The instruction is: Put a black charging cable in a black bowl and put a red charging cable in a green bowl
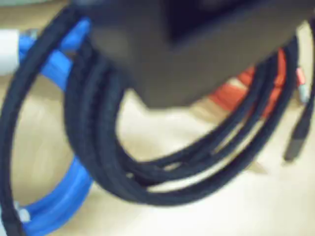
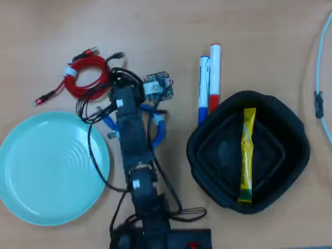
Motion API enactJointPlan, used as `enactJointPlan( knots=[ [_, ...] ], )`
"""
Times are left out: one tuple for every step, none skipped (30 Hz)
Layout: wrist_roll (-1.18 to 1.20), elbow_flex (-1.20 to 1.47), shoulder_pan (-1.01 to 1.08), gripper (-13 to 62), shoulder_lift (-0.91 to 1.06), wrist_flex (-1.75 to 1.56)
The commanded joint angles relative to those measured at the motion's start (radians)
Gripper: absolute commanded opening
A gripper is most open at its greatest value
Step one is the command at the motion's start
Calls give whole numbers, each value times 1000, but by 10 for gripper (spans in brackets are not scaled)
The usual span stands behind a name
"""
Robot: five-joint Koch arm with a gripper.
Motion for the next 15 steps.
enactJointPlan(
  knots=[
    [-138,-81,-2,-65,141,-31],
    [-195,-86,-2,-65,164,-49],
    [-252,-84,-5,-65,187,-60],
    [-305,-83,-5,-65,210,-63],
    [-350,-83,-6,-65,233,-66],
    [-388,-84,-8,-65,256,-66],
    [-419,-84,-5,-65,278,-67],
    [-440,-86,-5,-65,301,-67],
    [-454,-84,-5,-65,322,-67],
    [-465,-80,-5,-65,344,-66],
    [-472,-75,-5,-65,364,-64],
    [-477,-75,-2,-65,379,-61],
    [-479,-72,0,-65,390,-61],
    [-485,-72,2,-65,399,-60],
    [-491,-72,3,-65,410,-60]
  ],
)
